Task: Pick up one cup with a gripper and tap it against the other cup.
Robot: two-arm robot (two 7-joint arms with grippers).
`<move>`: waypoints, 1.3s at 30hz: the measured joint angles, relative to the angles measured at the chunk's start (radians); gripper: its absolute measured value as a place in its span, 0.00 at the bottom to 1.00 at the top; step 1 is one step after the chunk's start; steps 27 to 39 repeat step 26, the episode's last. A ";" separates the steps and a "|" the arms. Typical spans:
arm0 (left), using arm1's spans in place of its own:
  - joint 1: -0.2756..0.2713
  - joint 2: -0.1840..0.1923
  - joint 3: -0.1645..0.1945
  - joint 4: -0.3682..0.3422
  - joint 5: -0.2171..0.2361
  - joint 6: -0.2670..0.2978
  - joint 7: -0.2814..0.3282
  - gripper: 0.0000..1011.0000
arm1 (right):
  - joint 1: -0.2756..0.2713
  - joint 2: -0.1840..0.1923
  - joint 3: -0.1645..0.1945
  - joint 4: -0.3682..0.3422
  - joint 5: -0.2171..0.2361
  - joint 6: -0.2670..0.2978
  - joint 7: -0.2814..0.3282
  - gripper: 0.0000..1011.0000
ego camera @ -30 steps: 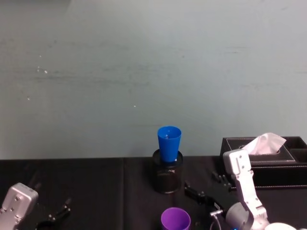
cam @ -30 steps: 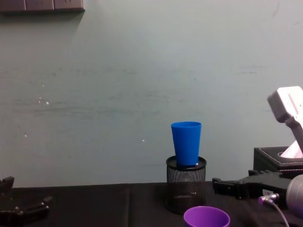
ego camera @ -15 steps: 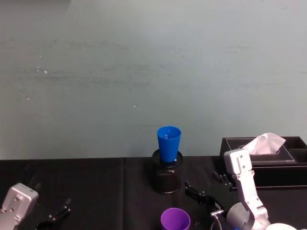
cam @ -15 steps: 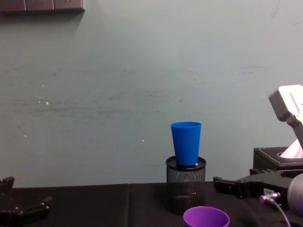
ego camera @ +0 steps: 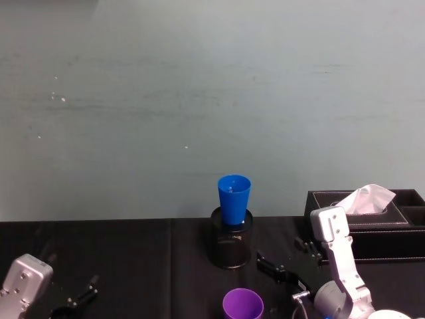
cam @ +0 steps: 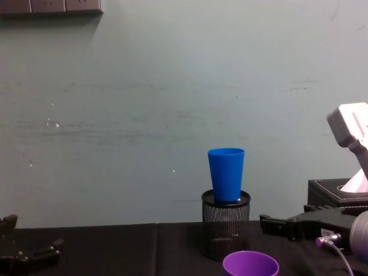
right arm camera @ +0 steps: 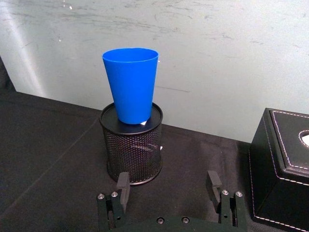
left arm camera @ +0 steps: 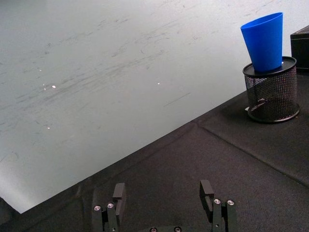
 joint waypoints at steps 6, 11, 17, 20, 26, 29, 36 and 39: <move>0.000 0.000 0.000 0.000 0.000 0.000 0.000 0.99 | -0.001 0.000 0.000 -0.001 0.000 0.000 0.000 0.99; 0.000 0.000 0.000 0.000 0.000 0.000 0.000 0.99 | -0.001 0.000 0.000 -0.001 0.000 0.000 -0.001 0.99; 0.000 0.000 0.000 0.000 0.000 0.000 0.000 0.99 | -0.001 0.000 0.000 -0.001 0.000 0.000 -0.001 0.99; 0.000 0.000 0.000 0.000 0.000 0.000 0.000 0.99 | -0.001 0.000 0.000 -0.001 0.000 0.000 -0.001 0.99; 0.000 0.000 0.000 0.000 0.000 0.000 0.000 0.99 | -0.001 0.000 0.000 -0.001 0.000 0.000 -0.001 0.99; 0.000 0.000 0.000 0.000 0.000 0.000 0.000 0.99 | -0.001 0.000 0.000 -0.001 0.000 0.000 -0.001 0.99; 0.000 0.000 0.000 0.000 0.000 0.000 0.000 0.99 | -0.001 0.000 0.000 -0.001 0.000 0.000 -0.001 0.99; 0.000 0.000 0.000 0.000 0.000 0.000 0.000 0.99 | -0.001 0.000 0.000 -0.001 0.000 0.000 -0.001 0.99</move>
